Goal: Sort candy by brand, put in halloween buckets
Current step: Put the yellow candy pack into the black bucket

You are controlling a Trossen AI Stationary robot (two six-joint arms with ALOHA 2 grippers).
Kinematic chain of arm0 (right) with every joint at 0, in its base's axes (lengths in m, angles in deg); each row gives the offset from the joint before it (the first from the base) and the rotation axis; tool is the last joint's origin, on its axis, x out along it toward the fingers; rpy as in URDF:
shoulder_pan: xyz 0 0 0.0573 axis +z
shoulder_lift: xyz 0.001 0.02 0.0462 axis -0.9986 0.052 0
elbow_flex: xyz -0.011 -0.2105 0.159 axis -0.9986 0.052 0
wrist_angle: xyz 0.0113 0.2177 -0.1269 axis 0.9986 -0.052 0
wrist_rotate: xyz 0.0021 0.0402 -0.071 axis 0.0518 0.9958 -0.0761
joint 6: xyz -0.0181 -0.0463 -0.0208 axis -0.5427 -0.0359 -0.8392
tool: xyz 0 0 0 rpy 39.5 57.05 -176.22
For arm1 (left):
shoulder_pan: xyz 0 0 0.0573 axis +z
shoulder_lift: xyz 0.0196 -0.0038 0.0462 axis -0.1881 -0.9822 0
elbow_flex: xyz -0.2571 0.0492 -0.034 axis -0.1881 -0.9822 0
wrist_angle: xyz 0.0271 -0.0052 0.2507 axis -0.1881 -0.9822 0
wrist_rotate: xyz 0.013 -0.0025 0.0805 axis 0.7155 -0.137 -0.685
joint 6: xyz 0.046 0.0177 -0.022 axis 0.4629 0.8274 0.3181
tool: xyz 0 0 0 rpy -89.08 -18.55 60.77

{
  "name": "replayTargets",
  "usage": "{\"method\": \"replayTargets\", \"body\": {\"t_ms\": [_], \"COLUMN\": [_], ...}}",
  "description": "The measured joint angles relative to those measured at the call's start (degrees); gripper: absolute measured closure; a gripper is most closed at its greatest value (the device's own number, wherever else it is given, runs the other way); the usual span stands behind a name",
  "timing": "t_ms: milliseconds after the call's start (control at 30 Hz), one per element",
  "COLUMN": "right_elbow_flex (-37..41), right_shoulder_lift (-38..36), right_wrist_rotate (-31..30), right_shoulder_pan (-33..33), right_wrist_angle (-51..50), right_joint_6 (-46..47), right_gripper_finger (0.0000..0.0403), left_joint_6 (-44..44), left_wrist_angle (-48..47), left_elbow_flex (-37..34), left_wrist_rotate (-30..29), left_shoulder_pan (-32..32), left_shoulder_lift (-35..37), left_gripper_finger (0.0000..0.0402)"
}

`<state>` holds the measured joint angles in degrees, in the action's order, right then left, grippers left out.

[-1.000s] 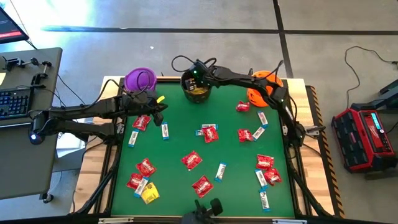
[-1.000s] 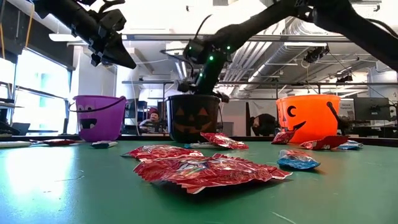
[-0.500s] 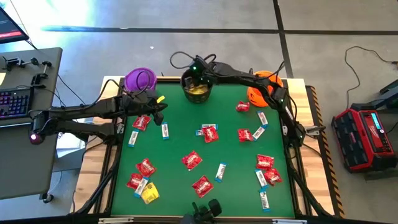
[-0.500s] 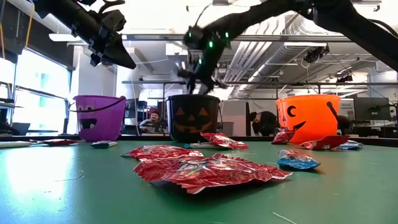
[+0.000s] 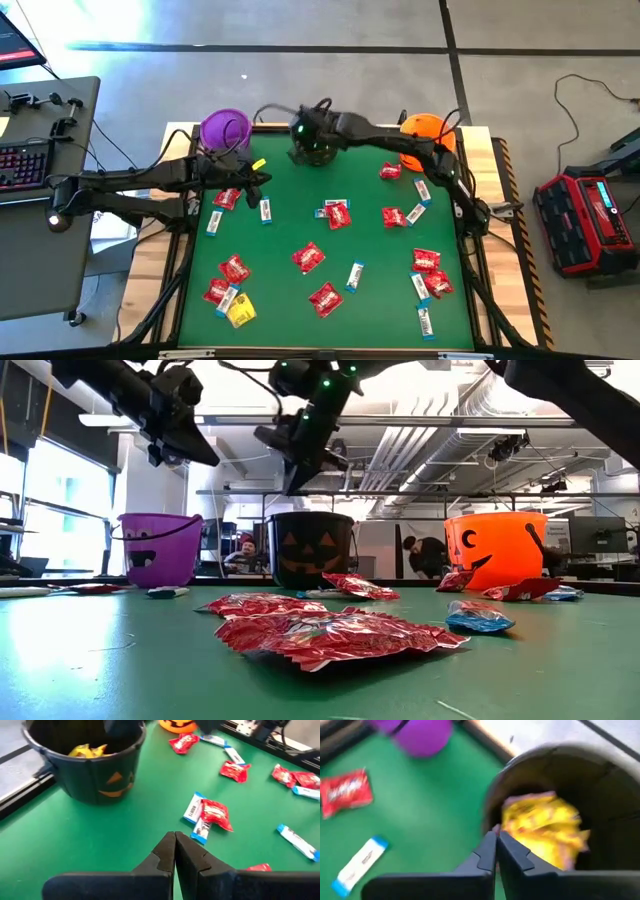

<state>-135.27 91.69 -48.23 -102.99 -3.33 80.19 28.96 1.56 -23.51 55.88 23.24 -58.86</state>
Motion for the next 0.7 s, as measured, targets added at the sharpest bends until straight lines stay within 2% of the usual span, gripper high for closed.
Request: {"method": "replayTargets", "body": {"t_ms": [167, 333, 567, 700], "right_elbow_flex": [4.9, 14.8, 40.0, 54.3], "right_shoulder_lift": [-0.2, -4.4, -19.6, -30.6], "right_wrist_rotate": [-0.4, 2.4, 5.1, 4.5], "right_shoulder_pan": [3.5, 5.2, 6.6, 8.0], "right_wrist_angle": [3.6, 10.0, 27.4, 33.4], "right_joint_6": [0.9, 0.8, 0.6, 1.9], "right_gripper_finger": [0.0402, 0.0403, 0.0403, 0.0403], "left_joint_6": [0.0, 0.0, 1.5, 1.6], "left_wrist_angle": [0.0, -0.1, -0.8, -1.0], "left_elbow_flex": [0.0, 0.0, 0.0, 0.0], "left_wrist_rotate": [-0.8, -2.3, -2.2, 2.4], "left_shoulder_pan": [-1.6, -2.5, -2.9, -3.2], "left_shoulder_lift": [0.0, 0.0, 0.0, 0.0], "left_gripper_finger": [0.0401, 0.0401, 0.0401, 0.0401]}}
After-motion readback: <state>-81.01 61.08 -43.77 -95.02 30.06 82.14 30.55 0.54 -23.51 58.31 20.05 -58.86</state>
